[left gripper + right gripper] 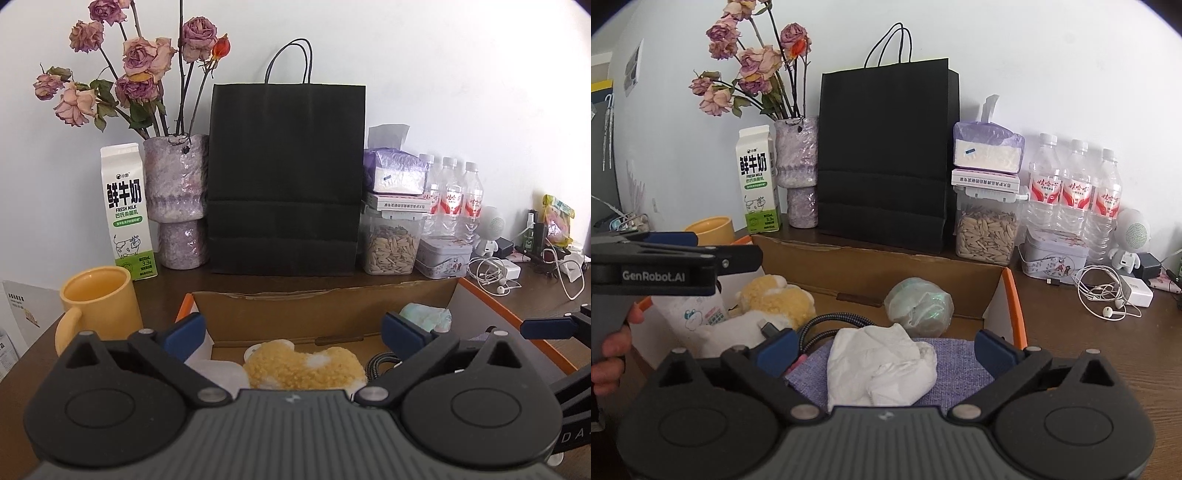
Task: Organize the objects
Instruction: 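Carry the container over the box and open the left tool while the right tool drops the tissue in, then grasp a small white cap with the right tool while the left tool grasps a beige strip, then carry the cap over the box and release it while the left tool drops the strip in, then move the right tool to the white caps while the left tool grasps the black cable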
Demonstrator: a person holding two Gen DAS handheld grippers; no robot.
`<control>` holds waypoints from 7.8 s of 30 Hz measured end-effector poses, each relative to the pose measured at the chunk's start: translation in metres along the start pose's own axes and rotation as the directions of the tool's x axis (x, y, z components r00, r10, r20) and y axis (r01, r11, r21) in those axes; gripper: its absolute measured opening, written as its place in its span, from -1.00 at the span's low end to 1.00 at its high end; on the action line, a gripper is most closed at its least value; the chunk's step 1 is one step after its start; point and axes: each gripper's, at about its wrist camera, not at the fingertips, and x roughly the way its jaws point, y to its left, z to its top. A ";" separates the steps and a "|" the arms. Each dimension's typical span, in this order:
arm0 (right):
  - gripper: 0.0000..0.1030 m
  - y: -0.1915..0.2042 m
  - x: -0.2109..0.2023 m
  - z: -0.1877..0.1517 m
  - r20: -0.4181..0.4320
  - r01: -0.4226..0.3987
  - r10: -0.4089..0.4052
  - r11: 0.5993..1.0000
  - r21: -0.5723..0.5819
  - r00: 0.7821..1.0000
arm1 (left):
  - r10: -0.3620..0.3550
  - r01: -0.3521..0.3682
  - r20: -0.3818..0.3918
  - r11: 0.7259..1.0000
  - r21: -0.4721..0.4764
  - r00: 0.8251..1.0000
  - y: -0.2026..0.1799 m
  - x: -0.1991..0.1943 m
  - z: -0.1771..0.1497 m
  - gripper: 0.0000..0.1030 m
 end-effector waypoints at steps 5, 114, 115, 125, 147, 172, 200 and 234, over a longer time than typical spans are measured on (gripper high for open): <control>0.98 0.003 -0.008 0.000 0.020 0.010 -0.010 1.000 -0.019 1.000 | -0.005 0.004 -0.017 1.000 -0.024 1.000 -0.002 -0.010 -0.003 1.00; -0.48 -0.026 -0.120 -0.077 0.046 -0.120 0.121 0.992 -0.035 0.992 | 0.048 -0.051 -0.096 0.998 -0.029 0.994 -0.039 -0.131 -0.070 -0.89; -0.48 -0.025 -0.119 -0.075 0.050 -0.119 0.121 0.992 -0.031 0.991 | 0.045 -0.048 -0.091 0.998 -0.031 0.995 -0.039 -0.129 -0.069 -0.89; -0.48 -0.013 -0.110 -0.059 0.095 -0.099 0.096 0.995 0.025 0.991 | 0.002 -0.002 -0.016 1.000 -0.031 1.000 -0.050 -0.107 -0.046 -0.88; -0.48 0.006 -0.045 -0.023 0.118 0.007 -0.018 0.995 0.095 0.993 | -0.021 0.022 0.023 0.999 -0.040 1.000 -0.045 -0.047 -0.025 -0.88; 1.00 0.011 -0.046 -0.031 0.110 0.085 -0.091 0.995 0.055 0.990 | 0.066 -0.061 0.083 0.996 -0.071 0.994 -0.036 -0.053 -0.031 1.00; 1.00 0.014 -0.066 -0.037 0.132 0.073 -0.079 0.996 0.051 0.988 | -0.003 0.011 0.111 0.997 -0.074 0.994 -0.032 -0.076 -0.038 1.00; 1.00 0.000 -0.121 -0.098 0.049 0.102 -0.104 0.994 0.051 0.993 | -0.023 0.020 -0.175 1.000 -0.017 0.984 -0.049 -0.112 -0.090 1.00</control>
